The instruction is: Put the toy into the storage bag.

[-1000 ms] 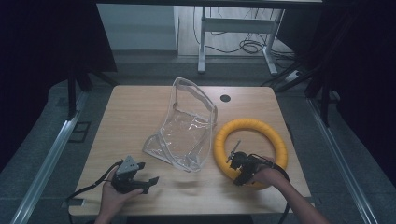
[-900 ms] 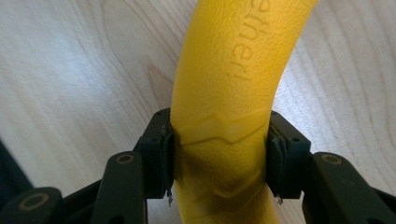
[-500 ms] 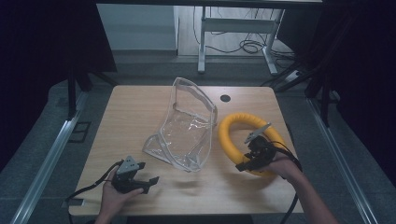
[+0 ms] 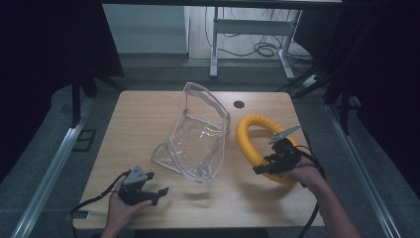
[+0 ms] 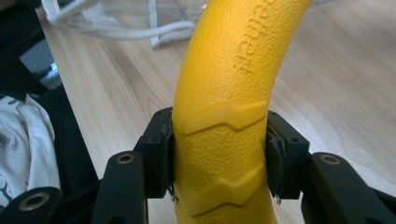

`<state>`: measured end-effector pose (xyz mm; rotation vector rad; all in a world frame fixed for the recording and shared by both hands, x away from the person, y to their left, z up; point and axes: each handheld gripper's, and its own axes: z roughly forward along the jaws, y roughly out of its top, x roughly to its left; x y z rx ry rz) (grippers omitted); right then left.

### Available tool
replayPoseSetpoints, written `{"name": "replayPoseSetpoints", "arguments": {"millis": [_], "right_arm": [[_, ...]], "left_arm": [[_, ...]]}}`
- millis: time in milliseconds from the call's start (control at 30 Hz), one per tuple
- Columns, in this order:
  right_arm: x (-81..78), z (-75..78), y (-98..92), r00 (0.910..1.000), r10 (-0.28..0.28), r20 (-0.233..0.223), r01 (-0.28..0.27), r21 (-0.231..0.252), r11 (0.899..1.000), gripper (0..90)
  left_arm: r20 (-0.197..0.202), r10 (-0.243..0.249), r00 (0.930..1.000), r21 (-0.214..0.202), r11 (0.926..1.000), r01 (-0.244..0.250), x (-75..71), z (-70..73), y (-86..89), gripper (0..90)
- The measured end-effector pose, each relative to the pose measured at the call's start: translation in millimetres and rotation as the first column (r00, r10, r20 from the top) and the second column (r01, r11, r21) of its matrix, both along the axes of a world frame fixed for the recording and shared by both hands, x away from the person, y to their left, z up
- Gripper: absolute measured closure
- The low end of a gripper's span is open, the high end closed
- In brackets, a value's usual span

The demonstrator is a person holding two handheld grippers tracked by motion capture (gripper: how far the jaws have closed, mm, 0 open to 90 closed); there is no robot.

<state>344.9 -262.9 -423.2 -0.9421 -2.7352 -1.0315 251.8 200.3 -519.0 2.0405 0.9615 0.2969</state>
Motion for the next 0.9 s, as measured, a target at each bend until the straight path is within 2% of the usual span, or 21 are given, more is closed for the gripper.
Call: {"name": "replayPoseSetpoints", "arguments": {"millis": [167, 300, 433, 500, 700, 833, 900], "right_arm": [[1.1, 6.5, -5.2, 0.9997, -0.022, 0.012, 0.021, 0.035, 0.999, 51.3], [1.4, 13.8, -11.7, 0.9982, -0.047, 0.038, 0.043, 0.093, 0.995, 51.3], [1.1, 14.5, -11.1, 0.9960, -0.070, 0.055, 0.065, 0.093, 0.994, 51.3], [1.7, 15.3, -12.5, 0.9951, -0.080, 0.057, 0.074, 0.110, 0.991, 51.3], [1.7, 23.0, -20.5, 0.9878, -0.128, 0.089, 0.110, 0.181, 0.977, 51.3], [1.8, 25.8, -20.2, 0.9828, -0.150, 0.107, 0.128, 0.191, 0.973, 51.3], [1.9, 28.7, -19.4, 0.9778, -0.168, 0.125, 0.139, 0.216, 0.967, 51.3]], "left_arm": [[0.000, 0.002, 1.0000, 0.001, 1.0000, -0.002, 0.2, -0.1, 0.2, 18.3], [0.001, 0.006, 1.0000, 0.002, 1.0000, -0.006, 0.4, -0.3, 0.4, 18.3], [0.005, 0.007, 1.0000, -0.001, 1.0000, -0.007, 0.2, 0.4, 1.0, 18.3], [0.006, 0.007, 1.0000, -0.001, 1.0000, -0.007, 0.3, 0.5, 1.4, 18.3], [0.005, 0.007, 1.0000, 0.001, 1.0000, -0.007, 0.6, -0.1, 1.4, 18.3], [0.005, 0.007, 1.0000, 0.001, 1.0000, -0.007, 0.7, -0.3, 1.2, 18.3], [0.006, 0.007, 1.0000, 0.002, 1.0000, -0.007, 0.6, -0.1, 1.5, 18.3]]}}
